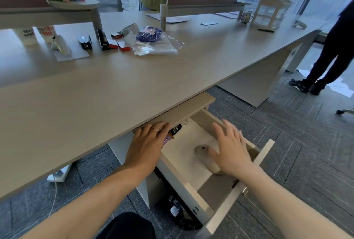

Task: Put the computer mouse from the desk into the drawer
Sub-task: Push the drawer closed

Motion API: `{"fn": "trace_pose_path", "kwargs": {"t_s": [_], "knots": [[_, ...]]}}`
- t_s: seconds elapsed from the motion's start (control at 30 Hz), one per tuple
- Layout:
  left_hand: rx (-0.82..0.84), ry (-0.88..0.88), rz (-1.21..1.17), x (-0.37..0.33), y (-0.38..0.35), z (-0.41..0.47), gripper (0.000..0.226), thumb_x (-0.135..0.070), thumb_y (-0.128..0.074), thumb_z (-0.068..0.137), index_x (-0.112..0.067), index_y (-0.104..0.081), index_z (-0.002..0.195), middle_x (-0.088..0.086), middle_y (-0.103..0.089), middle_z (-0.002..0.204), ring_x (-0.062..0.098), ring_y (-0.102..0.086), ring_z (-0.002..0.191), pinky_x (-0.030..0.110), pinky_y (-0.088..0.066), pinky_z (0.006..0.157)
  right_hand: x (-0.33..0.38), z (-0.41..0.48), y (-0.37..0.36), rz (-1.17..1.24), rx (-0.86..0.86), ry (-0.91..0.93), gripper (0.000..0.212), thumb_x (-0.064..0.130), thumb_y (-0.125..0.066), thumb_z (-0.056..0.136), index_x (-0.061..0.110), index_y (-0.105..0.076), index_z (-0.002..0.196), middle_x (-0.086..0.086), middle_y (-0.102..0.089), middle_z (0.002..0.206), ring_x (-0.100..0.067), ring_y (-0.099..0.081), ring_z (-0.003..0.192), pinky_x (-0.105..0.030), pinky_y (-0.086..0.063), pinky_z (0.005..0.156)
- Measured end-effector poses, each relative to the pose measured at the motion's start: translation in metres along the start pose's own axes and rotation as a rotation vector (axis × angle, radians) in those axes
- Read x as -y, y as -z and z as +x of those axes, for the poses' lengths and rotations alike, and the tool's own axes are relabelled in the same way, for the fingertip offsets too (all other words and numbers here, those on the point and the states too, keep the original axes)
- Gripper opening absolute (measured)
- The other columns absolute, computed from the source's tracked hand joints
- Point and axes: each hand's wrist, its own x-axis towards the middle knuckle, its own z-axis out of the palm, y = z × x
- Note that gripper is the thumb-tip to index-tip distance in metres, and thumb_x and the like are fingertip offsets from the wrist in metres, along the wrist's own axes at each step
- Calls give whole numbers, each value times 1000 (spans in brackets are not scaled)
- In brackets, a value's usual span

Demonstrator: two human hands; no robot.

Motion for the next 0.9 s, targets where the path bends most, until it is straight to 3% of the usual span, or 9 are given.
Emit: {"fn": "trace_pose_path", "kwargs": {"t_s": [0.07,0.17,0.23,0.33,0.4,0.57,0.67,0.8,0.9], "knots": [[21,30,14,-3,3,-3,97,5,-72,68,-20,-28,152,1,-36,154,25,-35,133,39,-33,104,-20,-14,18,59,-145,-75,84,52,-51,93,22,-8,158,-7,-4,167,-26,0,155,-44,-2,122],[38,80,22,-8,5,-8,101,6,-70,69,-22,-22,153,-1,-27,158,23,-27,138,35,-25,109,-49,-39,23,367,-265,-397,87,51,-50,95,16,-3,159,-8,-5,168,-28,-5,154,-47,-9,121],[41,104,13,-12,7,-11,97,6,-66,72,-21,-20,153,-2,-26,158,22,-27,138,34,-25,110,-59,-51,18,733,-205,-705,82,49,-45,97,13,-4,159,-10,-12,167,-33,-16,152,-53,-19,119],[38,129,2,-17,9,-14,90,2,-63,77,-20,-20,153,-3,-25,158,21,-27,137,32,-24,109,-59,-64,0,1249,4,-962,58,50,-35,100,24,-29,151,-11,-49,142,-37,-50,125,-60,-46,98],[37,144,-12,-19,10,-14,87,1,-62,78,-21,-21,153,-4,-27,158,20,-28,136,32,-24,108,-54,-68,-8,1393,41,-988,45,50,-33,100,28,-42,139,-15,-60,129,-38,-60,113,-62,-53,87],[25,159,-12,-21,10,-13,84,1,-59,77,-22,-26,151,-6,-32,155,20,-32,132,33,-28,104,-44,-63,-2,1480,64,-965,28,45,-31,103,34,-45,125,-16,-61,118,-43,-61,109,-70,-53,76],[15,154,-6,-21,8,-13,83,2,-61,75,-24,-31,148,-8,-35,151,19,-35,128,31,-30,100,-38,-54,-4,1481,76,-938,34,43,-29,104,31,-45,132,-17,-60,121,-42,-60,110,-65,-56,69],[17,141,15,-16,2,-11,80,-3,-62,76,-23,-34,148,-8,-39,149,20,-37,127,33,-32,100,-21,-34,-10,1506,94,-927,37,44,-29,104,35,-41,138,-13,-55,130,-43,-55,116,-70,-53,77],[-26,119,-17,-12,-3,-11,63,-10,-58,85,-20,-41,145,-7,-46,145,20,-41,124,35,-34,99,-7,-17,-13,1505,96,-922,39,44,-29,103,45,-36,141,-10,-50,133,-40,-51,121,-70,-53,79]]}}
